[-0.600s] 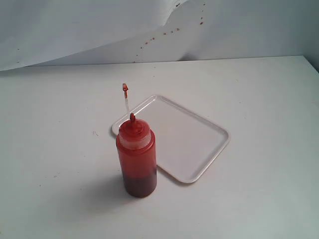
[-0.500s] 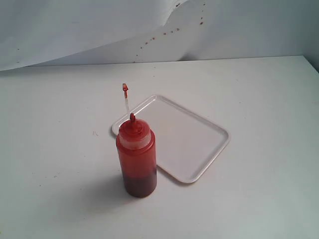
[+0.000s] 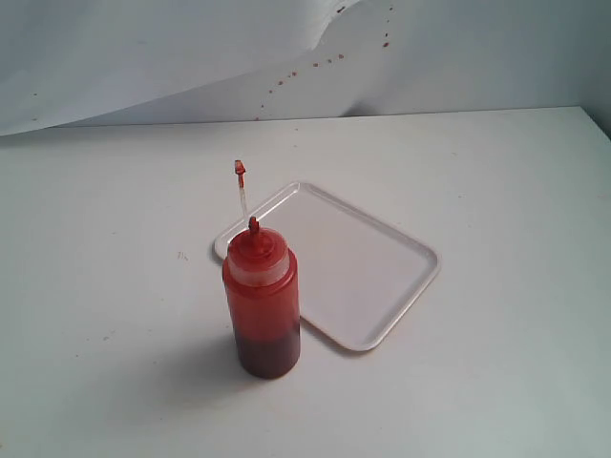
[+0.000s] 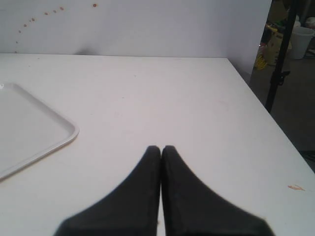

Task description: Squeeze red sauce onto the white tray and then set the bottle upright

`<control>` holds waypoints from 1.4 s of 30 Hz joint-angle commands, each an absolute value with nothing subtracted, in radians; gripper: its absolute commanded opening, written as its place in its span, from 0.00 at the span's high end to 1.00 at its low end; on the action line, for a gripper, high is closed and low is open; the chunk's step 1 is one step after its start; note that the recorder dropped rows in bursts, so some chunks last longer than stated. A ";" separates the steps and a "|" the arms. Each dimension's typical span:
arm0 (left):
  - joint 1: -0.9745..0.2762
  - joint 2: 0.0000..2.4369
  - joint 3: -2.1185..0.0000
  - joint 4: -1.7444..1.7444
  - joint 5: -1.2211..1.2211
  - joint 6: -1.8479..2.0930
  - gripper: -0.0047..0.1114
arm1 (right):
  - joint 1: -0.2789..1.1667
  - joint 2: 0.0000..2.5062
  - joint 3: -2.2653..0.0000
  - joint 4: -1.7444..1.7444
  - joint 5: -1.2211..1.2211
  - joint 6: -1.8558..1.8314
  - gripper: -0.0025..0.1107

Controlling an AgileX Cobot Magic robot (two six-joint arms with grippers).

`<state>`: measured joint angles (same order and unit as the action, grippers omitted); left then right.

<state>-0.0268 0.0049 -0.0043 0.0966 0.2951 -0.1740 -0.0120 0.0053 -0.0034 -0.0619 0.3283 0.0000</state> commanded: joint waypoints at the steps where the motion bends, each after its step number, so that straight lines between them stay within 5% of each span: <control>1: -0.026 0.000 0.000 0.097 0.288 -0.175 0.96 | -0.008 0.000 0.000 -0.055 0.325 0.000 0.98; 26: -0.026 0.000 0.000 0.150 0.251 -0.183 0.96 | -0.008 0.000 0.000 -0.055 0.325 0.000 0.98; 32: -0.026 0.000 0.000 -0.186 -0.015 -0.183 0.96 | -0.008 0.000 0.000 -0.048 0.325 0.000 0.98; 42: -0.028 0.000 0.000 0.016 -0.427 -0.451 0.96 | -0.008 0.000 0.000 -0.048 0.325 0.000 0.98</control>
<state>-0.0268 0.0036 -0.0043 -0.1205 -0.3582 -0.3110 -0.0120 0.0053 -0.0034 -0.0542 0.3283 0.0000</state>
